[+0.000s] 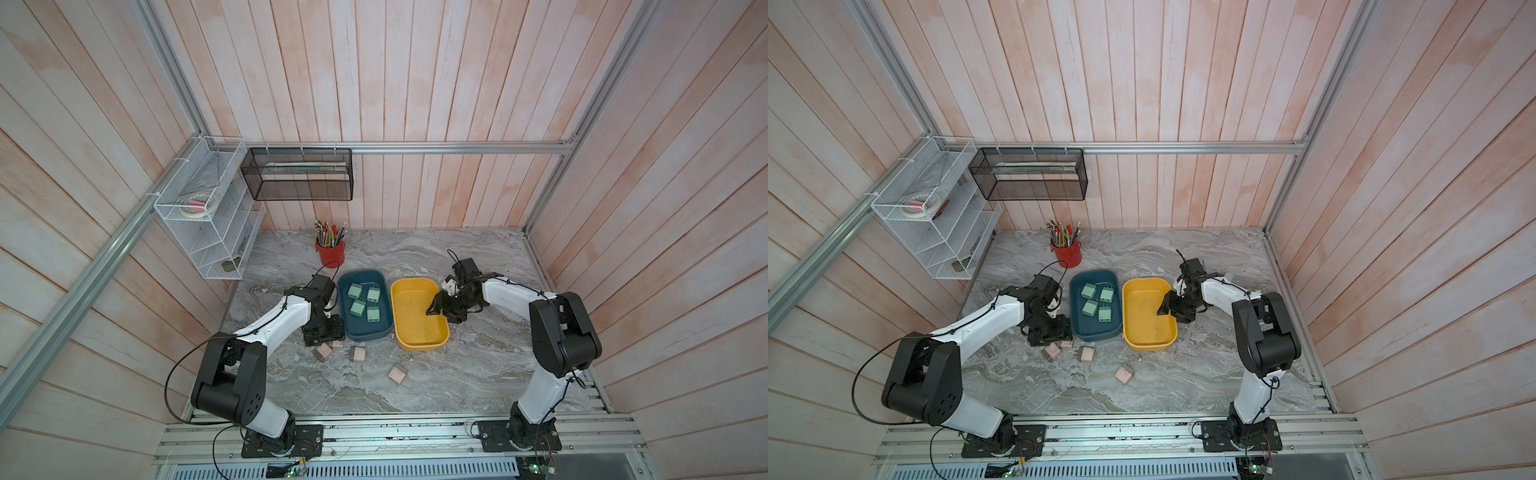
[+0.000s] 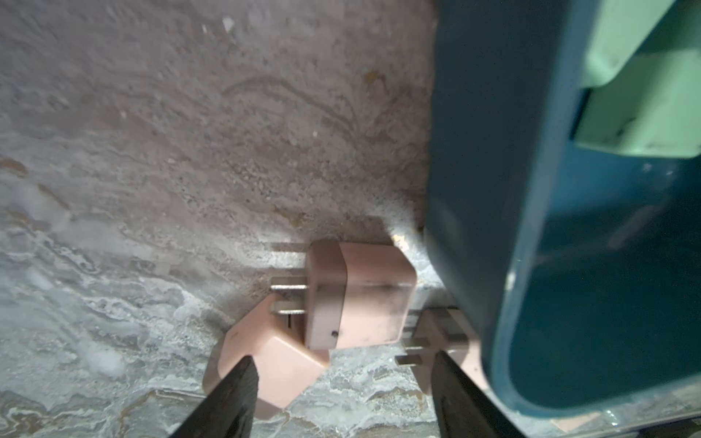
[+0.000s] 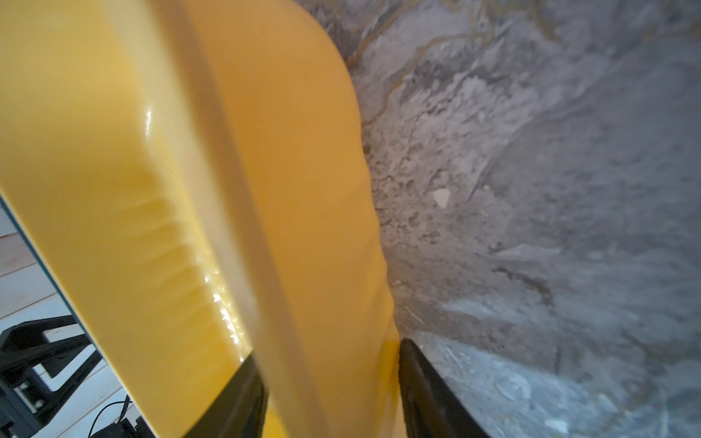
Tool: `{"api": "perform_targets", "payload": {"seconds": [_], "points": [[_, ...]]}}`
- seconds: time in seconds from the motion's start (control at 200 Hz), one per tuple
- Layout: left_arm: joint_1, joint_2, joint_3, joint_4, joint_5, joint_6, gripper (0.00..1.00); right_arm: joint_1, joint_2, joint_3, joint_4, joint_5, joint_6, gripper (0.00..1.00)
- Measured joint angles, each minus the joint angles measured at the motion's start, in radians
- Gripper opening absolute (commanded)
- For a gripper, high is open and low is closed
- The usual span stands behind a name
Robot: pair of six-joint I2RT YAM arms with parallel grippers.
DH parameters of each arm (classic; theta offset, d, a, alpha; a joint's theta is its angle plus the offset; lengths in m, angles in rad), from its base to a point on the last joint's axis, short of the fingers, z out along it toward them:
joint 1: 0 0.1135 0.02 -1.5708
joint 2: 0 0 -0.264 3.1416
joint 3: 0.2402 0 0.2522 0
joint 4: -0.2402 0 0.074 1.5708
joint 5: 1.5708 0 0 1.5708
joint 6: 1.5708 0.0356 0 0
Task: Place the plugs by color into the storage box
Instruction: Move the storage box to the center of the board.
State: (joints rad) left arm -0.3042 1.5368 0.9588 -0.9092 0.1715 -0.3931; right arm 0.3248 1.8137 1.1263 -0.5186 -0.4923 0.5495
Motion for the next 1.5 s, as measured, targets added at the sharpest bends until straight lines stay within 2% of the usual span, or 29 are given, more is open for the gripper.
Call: {"api": "perform_targets", "payload": {"seconds": [0.455, 0.97, 1.275, 1.5], "points": [[0.001, 0.036, -0.002, 0.018, -0.065, -0.038, 0.79, 0.000, -0.008, -0.003, 0.004, 0.000, 0.002, 0.56], [-0.007, 0.023, -0.031, 0.022, -0.031, -0.070, 0.73, 0.000, -0.040, -0.047, 0.035, 0.001, 0.036, 0.56], [-0.118, 0.050, -0.067, 0.019, 0.005, -0.146, 0.71, 0.000, -0.061, -0.073, 0.056, 0.005, 0.053, 0.56], [-0.124, 0.069, -0.067, 0.014, -0.009, -0.189, 0.66, 0.000, -0.068, -0.089, 0.058, 0.008, 0.053, 0.56]]}}
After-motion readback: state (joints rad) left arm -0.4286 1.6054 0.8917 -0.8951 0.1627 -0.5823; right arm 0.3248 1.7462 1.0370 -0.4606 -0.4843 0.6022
